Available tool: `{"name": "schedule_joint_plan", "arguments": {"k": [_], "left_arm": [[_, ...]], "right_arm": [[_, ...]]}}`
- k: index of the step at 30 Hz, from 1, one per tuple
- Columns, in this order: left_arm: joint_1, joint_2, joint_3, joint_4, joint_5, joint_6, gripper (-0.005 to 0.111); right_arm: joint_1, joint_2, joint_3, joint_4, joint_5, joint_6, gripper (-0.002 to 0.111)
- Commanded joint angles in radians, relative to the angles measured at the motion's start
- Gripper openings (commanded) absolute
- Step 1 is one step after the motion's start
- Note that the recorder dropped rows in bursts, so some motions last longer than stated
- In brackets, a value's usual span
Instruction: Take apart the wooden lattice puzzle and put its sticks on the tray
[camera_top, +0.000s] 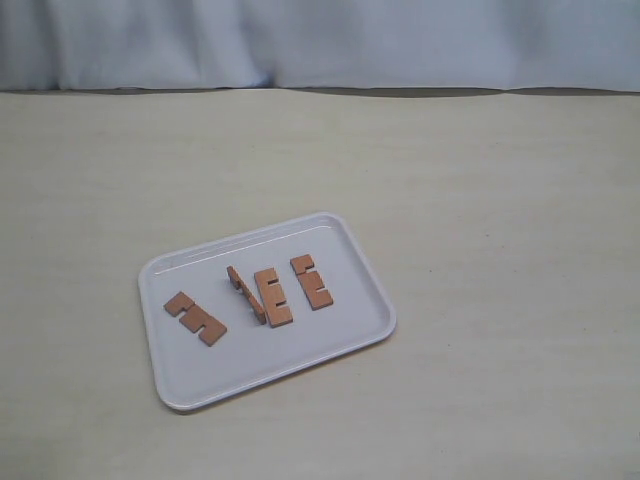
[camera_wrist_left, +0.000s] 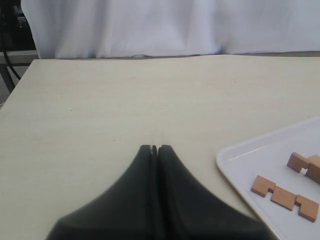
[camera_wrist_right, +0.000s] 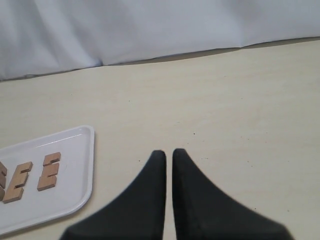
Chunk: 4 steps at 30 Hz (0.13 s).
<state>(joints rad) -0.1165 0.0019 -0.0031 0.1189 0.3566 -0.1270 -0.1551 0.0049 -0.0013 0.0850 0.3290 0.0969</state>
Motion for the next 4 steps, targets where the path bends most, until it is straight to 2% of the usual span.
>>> {"name": "schedule_joint_plan", "arguments": {"k": [1,4], "left_arm": [[0.0,-0.002,0.003,0.001,-0.008,-0.002,0.0],[0.0,-0.002,0.003,0.001,-0.008,-0.002,0.0]], "right_arm": [[0.004,-0.005,0.001,0.004,-0.002,0.005,0.004],[0.004,-0.005,0.001,0.004,-0.002,0.005,0.004]]}}
